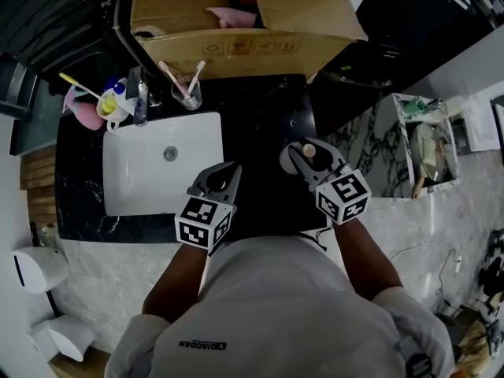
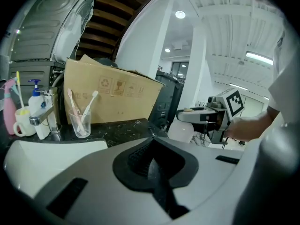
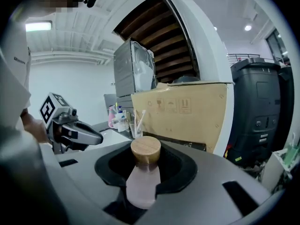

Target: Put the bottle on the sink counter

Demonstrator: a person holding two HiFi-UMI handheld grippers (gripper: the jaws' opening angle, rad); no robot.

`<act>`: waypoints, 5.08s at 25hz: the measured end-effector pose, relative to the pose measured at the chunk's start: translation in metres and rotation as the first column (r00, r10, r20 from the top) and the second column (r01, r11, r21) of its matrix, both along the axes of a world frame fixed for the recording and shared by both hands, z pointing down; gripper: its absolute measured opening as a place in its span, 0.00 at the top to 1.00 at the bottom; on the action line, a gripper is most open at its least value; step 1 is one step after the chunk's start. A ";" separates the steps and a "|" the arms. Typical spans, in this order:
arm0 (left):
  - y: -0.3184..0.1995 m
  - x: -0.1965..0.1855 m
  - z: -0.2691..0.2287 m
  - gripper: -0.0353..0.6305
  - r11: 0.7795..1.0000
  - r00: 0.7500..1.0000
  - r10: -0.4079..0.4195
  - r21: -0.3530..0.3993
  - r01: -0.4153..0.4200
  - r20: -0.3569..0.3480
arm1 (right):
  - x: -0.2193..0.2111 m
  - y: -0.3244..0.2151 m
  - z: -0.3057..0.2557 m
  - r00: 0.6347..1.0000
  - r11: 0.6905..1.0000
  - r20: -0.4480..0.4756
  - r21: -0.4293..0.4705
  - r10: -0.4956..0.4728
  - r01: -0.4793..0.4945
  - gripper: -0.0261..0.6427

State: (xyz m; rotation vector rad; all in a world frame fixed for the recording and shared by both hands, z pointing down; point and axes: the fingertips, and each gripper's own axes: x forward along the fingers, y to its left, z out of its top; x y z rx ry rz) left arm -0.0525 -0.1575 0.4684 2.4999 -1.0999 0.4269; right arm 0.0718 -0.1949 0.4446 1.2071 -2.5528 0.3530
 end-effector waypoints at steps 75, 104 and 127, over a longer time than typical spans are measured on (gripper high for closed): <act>-0.060 0.020 0.038 0.93 0.993 0.997 -0.064 -0.094 0.067 0.036 | 0.008 -0.230 0.088 0.993 0.998 -0.113 0.052 0.047 -0.041 0.75; -0.045 0.020 0.032 0.93 0.995 0.998 -0.056 -0.086 0.058 0.022 | 0.011 -0.230 0.087 0.988 0.996 -0.132 0.057 0.076 -0.069 0.68; -0.010 0.021 0.010 0.93 0.998 0.999 -0.054 -0.026 0.054 0.002 | 0.026 -0.164 0.071 0.983 0.992 -0.138 0.053 0.118 -0.111 0.68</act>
